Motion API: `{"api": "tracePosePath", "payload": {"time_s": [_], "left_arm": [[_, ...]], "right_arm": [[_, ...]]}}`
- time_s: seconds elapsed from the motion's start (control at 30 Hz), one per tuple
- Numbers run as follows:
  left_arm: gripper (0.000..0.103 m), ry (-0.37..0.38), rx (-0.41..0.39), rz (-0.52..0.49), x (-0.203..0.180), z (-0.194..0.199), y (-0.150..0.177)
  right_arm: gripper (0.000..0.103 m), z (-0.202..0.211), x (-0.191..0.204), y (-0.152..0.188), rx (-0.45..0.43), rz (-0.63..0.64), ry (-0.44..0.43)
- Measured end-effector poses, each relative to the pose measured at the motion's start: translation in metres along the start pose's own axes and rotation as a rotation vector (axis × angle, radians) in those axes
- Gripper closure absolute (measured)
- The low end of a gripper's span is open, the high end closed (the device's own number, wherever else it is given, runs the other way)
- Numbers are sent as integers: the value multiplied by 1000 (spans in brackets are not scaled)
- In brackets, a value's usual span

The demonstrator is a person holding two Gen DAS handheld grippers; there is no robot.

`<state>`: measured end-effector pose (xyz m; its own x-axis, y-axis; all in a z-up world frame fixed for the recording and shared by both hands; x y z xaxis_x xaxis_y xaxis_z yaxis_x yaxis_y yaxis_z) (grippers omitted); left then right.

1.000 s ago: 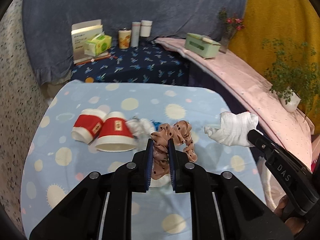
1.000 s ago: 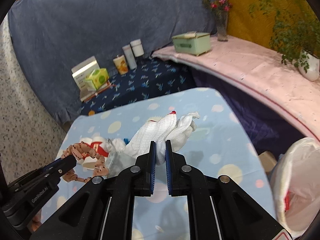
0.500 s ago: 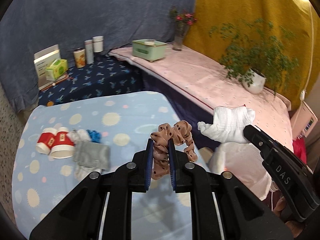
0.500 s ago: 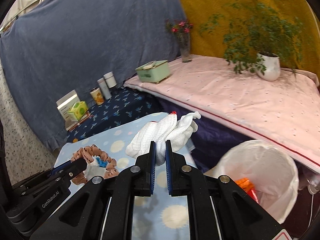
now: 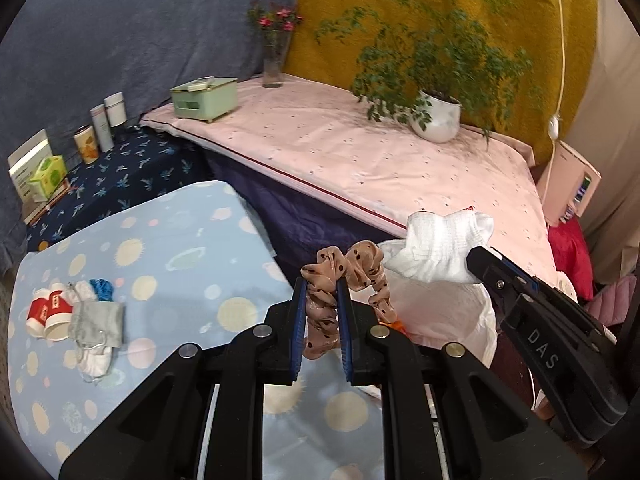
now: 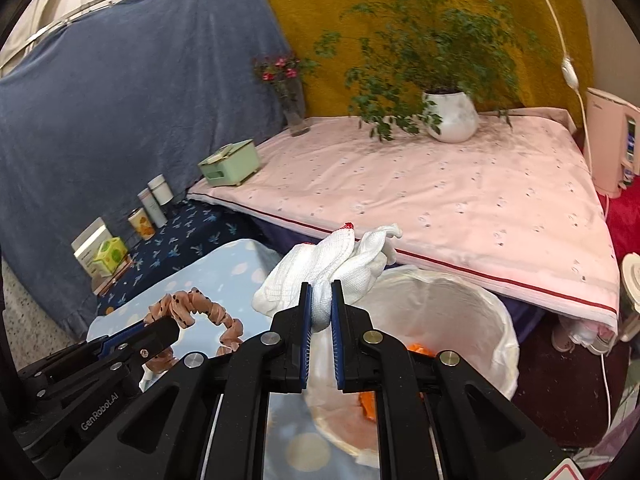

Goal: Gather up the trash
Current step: 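Carry the pink scrunchie and white glove to the bin and release them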

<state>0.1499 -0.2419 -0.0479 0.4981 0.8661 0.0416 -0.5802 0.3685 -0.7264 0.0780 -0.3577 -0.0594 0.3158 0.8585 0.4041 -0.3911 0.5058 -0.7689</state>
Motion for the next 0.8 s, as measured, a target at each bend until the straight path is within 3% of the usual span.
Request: {"api": "tracePosePath", "payload": {"time_s": [0.57, 0.6, 0.7, 0.8], "left_arm": [[84, 70, 73, -89, -66, -32, 15], [77, 70, 72, -89, -68, -32, 15], [36, 44, 45, -77, -65, -32, 11], [33, 26, 31, -69, -60, -32, 9]], "right_arm": [[94, 3, -67, 16, 14, -93, 72], [94, 2, -68, 16, 15, -94, 73], [87, 2, -69, 17, 15, -101, 80], [82, 1, -70, 16, 11, -108, 83]]}}
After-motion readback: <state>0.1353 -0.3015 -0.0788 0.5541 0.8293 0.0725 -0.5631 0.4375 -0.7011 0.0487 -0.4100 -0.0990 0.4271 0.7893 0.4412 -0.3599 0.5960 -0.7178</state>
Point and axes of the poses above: each gripper's, at about its wrist camera, not at the fingertips, and z roughly against the way its jaws point, x to its left, y to its underside, the point moved 10 cm from there along -z, roughly the way its jaws point, and after that the axes turned 10 degrees about -y, right-handed, at the moved point
